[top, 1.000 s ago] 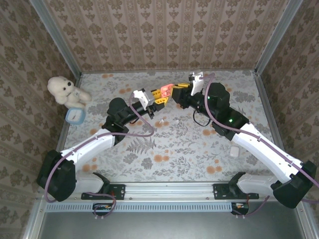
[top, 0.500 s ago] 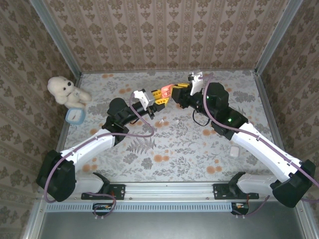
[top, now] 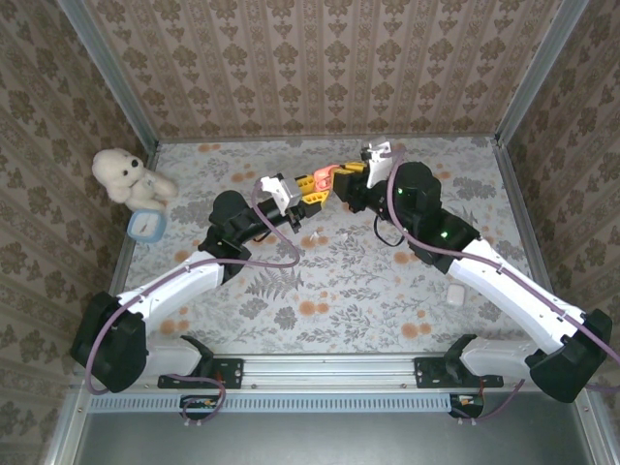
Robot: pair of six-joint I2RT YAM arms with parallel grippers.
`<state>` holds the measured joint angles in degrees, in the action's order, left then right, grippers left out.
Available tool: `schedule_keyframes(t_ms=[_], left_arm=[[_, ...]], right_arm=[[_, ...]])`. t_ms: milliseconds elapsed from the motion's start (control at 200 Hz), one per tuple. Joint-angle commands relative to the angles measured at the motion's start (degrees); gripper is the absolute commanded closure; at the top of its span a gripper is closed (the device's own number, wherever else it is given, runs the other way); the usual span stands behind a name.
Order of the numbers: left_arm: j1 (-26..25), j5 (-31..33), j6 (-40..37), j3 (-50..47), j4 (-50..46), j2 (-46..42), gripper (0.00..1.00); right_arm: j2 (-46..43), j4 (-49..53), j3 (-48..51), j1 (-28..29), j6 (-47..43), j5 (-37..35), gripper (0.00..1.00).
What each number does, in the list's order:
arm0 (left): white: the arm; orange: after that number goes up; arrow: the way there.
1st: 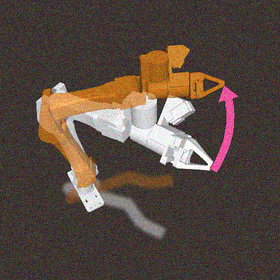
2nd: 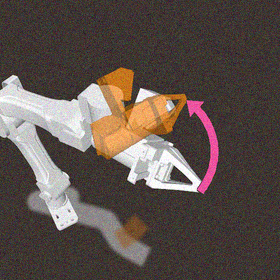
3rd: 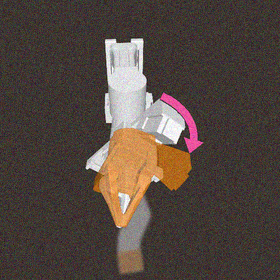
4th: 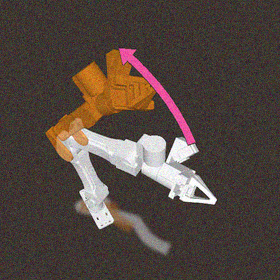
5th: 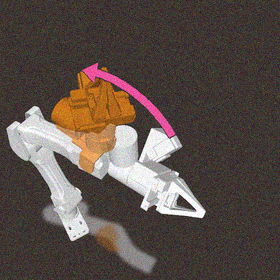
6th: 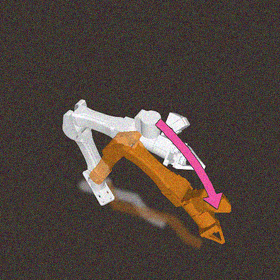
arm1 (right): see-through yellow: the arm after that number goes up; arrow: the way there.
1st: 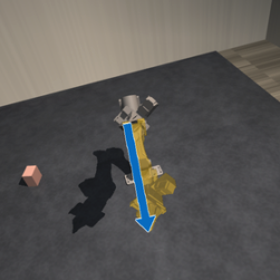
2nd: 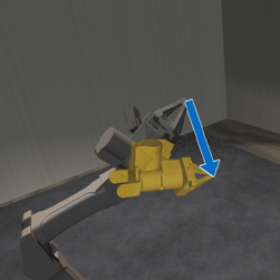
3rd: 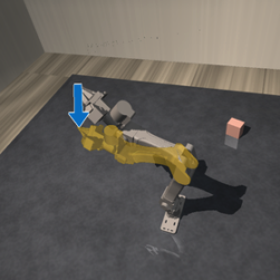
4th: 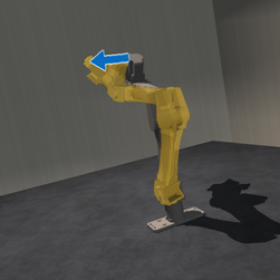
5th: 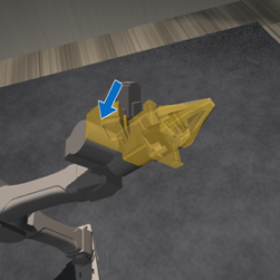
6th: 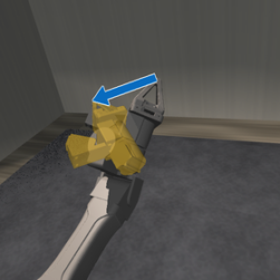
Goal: Insert the wireless bluetooth earbuds into the charging case
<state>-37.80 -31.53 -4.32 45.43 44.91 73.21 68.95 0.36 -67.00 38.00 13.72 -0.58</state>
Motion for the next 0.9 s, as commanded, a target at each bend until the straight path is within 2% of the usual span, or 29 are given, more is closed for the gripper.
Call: schedule_keyframes(t_ms=[0, 355, 895], left_arm=[[-0.4, -0.1, 0.1, 2.9, 1.1, -1.3, 1.0], [-0.5, 0.4, 0.0, 3.0, 1.0, -1.1, 1.0], [-0.6, 0.6, 0.4, 3.0, 1.1, -1.0, 1.0]], right_arm=[[-0.9, 2.5, 0.3, 1.3, -3.7, -3.4, 0.74], [-0.8, 4.6, -0.1, 5.1, -9.2, -6.8, 0.75], [0.5, 7.9, -1.7, 6.3, -10.2, -5.0, 0.71]])
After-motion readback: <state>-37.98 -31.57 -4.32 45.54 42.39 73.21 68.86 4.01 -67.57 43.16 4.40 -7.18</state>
